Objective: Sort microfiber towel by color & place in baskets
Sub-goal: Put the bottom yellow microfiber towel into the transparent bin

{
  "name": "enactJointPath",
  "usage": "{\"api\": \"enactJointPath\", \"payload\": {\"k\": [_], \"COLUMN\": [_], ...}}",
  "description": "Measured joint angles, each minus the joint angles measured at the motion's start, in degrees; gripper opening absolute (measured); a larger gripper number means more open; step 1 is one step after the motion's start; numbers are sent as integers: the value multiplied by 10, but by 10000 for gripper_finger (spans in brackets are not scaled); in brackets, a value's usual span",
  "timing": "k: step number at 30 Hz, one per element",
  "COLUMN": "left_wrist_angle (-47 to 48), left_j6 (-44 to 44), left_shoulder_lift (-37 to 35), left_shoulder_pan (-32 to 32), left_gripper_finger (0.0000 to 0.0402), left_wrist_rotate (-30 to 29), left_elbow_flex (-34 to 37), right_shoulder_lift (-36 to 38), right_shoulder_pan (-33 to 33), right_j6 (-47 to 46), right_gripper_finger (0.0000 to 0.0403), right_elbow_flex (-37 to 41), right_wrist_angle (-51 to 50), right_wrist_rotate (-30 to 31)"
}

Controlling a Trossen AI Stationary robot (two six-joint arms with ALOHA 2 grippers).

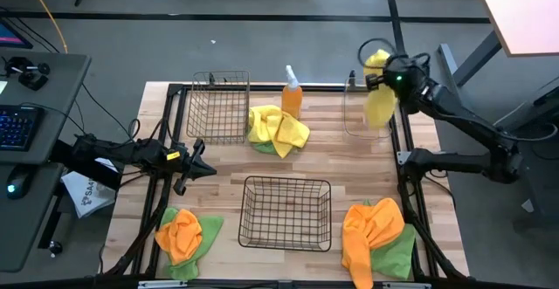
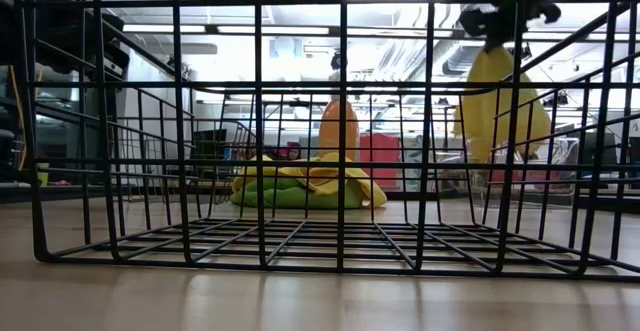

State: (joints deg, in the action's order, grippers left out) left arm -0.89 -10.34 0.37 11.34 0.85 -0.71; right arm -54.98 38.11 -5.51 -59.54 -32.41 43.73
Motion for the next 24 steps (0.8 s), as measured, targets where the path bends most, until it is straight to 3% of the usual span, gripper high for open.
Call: {"api": "enactJointPath", "payload": {"k": [4, 10, 24], "left_wrist_angle": [0, 0, 0], "left_j6": [0, 0, 0], "left_shoulder_lift": [0, 0, 0], "left_shoulder_pan": [0, 0, 0], "left_gripper_finger": [0, 0, 0], "left_wrist_rotate": [0, 0, 0], "left_elbow_flex": [0, 0, 0], "right_shoulder_lift": [-6, -7, 37], "right_shoulder_pan": [2, 1, -44], "right_j6": [9, -65, -217], "right_gripper_finger": [0, 0, 0], "right_elbow_flex": [3, 62, 165], "right_wrist_angle": [16, 3, -181], "right_wrist_rotate": [-26, -59, -239]}}
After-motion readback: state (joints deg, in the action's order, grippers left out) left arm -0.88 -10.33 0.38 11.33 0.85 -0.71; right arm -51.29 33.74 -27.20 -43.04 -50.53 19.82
